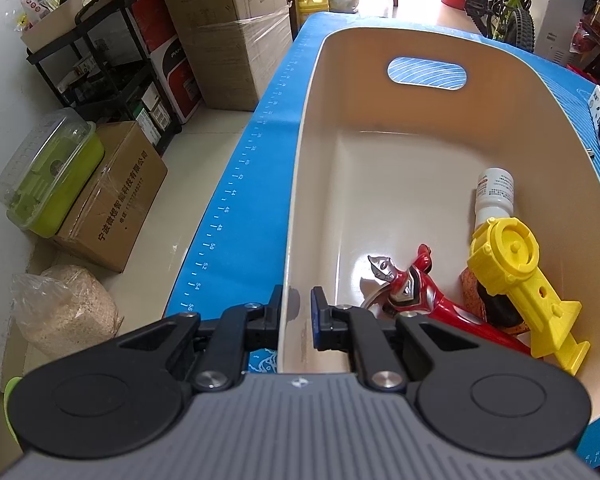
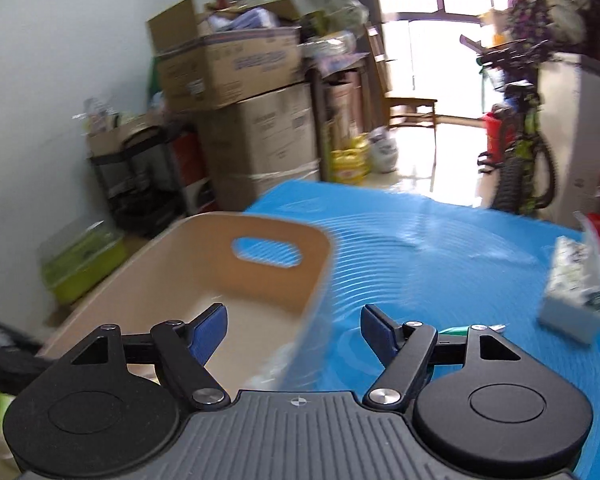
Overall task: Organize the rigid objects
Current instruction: 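Carry the yellow toy into the basket and open the right gripper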
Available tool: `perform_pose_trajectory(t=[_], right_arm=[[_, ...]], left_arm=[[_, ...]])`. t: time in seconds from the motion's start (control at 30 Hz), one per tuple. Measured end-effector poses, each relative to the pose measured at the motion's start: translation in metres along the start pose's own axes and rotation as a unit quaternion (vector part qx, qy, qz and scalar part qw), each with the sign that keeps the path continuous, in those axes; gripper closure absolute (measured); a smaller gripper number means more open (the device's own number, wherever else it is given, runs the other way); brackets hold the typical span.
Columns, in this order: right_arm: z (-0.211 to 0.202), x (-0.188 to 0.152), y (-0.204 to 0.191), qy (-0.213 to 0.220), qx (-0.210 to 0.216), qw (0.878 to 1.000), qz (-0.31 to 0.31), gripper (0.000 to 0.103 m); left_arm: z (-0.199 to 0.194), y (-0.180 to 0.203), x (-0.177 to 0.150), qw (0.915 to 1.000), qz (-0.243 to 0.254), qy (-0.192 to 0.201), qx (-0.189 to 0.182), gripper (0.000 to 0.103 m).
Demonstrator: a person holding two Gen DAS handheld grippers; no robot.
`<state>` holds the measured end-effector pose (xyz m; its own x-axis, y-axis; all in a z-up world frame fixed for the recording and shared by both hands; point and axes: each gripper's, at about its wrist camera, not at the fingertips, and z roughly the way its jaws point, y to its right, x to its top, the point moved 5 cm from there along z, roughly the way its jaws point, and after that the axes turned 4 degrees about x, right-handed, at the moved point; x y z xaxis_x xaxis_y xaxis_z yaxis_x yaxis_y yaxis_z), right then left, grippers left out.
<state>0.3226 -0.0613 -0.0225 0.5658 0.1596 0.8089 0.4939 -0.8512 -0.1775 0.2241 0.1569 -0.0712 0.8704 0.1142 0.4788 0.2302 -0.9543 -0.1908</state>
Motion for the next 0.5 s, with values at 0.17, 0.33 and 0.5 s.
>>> perform_pose_trajectory(t=[0.17, 0.33, 0.5], right_arm=[[0.026, -0.006, 0.048, -0.013, -0.07, 0.997, -0.034, 0.023], [0.066, -0.027, 0.088, -0.061, -0.102, 0.993, -0.028, 0.023], [0.096, -0.051, 0.116, -0.094, -0.131, 0.987, -0.01, 0.023]], left_arm=[[0.001, 0.0, 0.0, 1.0, 0.005, -0.002, -0.003, 0.089], [0.001, 0.001, 0.001, 1.0, 0.004, -0.003, -0.005, 0.089], [0.002, 0.001, 0.0, 1.0, 0.005, -0.003, -0.005, 0.089]])
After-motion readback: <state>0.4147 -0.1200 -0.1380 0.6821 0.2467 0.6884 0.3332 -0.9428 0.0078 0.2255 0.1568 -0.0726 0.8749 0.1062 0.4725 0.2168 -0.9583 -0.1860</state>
